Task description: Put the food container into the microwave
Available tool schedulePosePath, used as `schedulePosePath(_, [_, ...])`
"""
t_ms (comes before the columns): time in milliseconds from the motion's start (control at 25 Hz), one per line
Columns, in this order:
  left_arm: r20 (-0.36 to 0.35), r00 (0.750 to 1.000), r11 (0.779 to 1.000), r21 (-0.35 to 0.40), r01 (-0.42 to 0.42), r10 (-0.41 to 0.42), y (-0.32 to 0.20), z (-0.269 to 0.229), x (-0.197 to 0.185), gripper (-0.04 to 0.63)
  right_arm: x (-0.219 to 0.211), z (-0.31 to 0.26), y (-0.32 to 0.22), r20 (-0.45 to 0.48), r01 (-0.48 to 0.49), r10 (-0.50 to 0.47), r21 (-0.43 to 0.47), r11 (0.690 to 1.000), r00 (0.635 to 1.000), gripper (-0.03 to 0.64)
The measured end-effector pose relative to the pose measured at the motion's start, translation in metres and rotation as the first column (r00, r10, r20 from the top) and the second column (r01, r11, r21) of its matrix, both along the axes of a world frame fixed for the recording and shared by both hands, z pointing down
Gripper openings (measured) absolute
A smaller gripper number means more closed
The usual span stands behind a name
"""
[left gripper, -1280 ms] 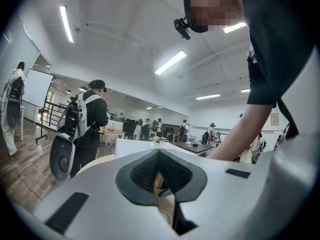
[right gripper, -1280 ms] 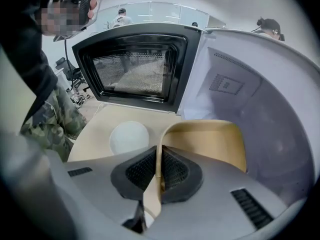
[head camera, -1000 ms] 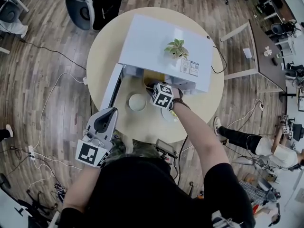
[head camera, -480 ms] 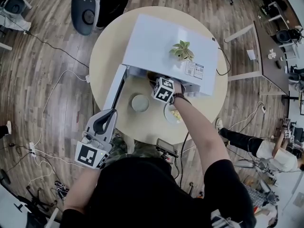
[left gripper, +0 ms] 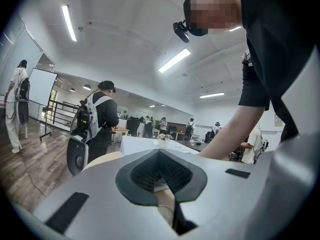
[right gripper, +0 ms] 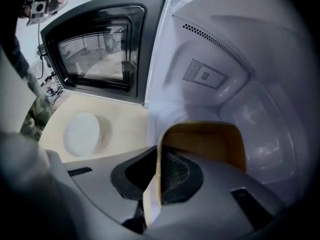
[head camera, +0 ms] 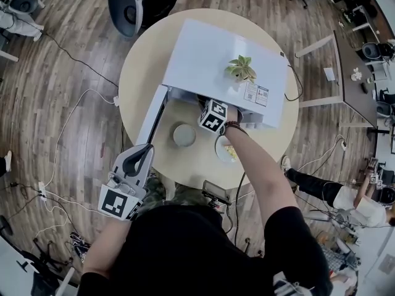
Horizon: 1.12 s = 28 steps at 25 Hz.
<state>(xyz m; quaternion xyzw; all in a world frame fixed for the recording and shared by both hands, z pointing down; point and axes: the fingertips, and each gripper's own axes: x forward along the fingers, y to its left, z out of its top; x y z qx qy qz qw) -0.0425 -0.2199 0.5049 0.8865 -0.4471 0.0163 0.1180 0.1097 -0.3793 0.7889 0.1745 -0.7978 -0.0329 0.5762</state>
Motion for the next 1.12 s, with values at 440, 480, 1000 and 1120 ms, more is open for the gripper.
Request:
schedulePosePath(440, [0.008,1.000,1.000,-0.011,-0.002,0.002,0.009,-0.001,0.001,0.018,0.002,-0.001,-0.020,-0.031,-0.012,0.017,0.164,0.986,0.999,0.033])
schedulePosePath(480, [0.009,1.000,1.000,-0.013,-0.002,0.002,0.009,0.000,0.001,0.018,0.002,-0.001,-0.020,-0.029,-0.010,0.016,0.174,0.985,0.999,0.033])
schedulePosePath(1000, [0.002,1.000,1.000,0.000,-0.020,0.020,0.015,-0.002,0.008,0.019,0.006,-0.028,-0.012,0.041,-0.061,0.051,0.306,0.950,0.998,0.144])
schedulePosePath(1120, [0.000,1.000,1.000,0.006,-0.029,0.029,0.017,-0.003,0.010,0.018,0.009,-0.037,0.001,0.066,-0.079,0.061,0.321,0.944,0.996,0.144])
